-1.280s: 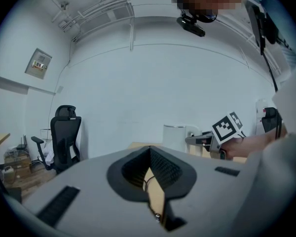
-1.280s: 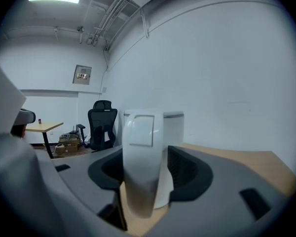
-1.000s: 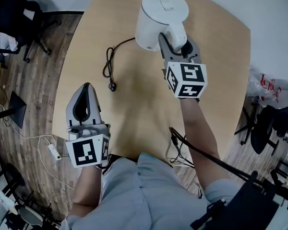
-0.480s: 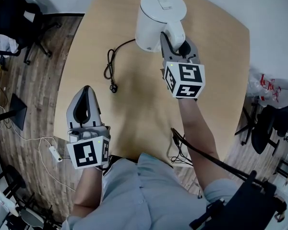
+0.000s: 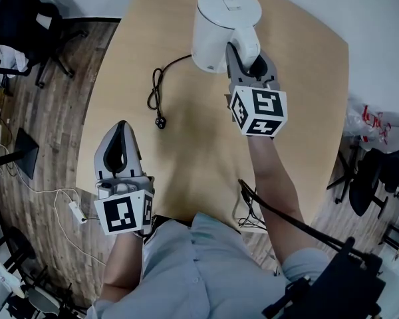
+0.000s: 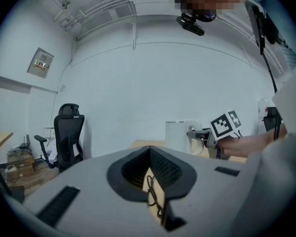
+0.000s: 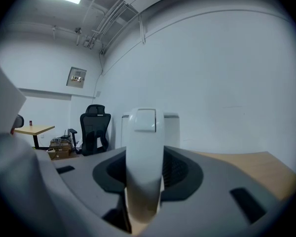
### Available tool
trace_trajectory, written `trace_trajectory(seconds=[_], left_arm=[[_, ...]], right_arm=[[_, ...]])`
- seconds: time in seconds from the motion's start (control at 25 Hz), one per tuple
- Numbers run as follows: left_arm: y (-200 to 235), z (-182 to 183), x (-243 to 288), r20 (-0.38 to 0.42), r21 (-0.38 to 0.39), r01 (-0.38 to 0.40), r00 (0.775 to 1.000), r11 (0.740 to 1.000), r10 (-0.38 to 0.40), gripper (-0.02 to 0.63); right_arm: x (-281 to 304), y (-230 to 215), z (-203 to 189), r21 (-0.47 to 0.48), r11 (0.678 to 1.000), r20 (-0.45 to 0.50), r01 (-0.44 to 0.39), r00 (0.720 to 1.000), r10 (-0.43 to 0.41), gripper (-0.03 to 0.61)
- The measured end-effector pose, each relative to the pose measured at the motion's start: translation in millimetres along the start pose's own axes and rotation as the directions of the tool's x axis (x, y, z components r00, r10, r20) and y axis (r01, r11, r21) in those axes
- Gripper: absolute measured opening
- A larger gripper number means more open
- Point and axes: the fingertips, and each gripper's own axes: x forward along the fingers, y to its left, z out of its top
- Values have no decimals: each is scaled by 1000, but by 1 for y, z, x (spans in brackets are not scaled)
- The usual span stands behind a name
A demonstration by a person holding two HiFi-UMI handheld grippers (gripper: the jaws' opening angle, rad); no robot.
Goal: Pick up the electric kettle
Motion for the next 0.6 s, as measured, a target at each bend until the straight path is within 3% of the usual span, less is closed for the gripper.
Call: trace_trajectory(seconds=[0.6], left_arm=[[2,0,0,-2,3,-2,1000,1000,2,0]], right_arm=[[-5,0,10,0,1000,70,13,997,-13,114]])
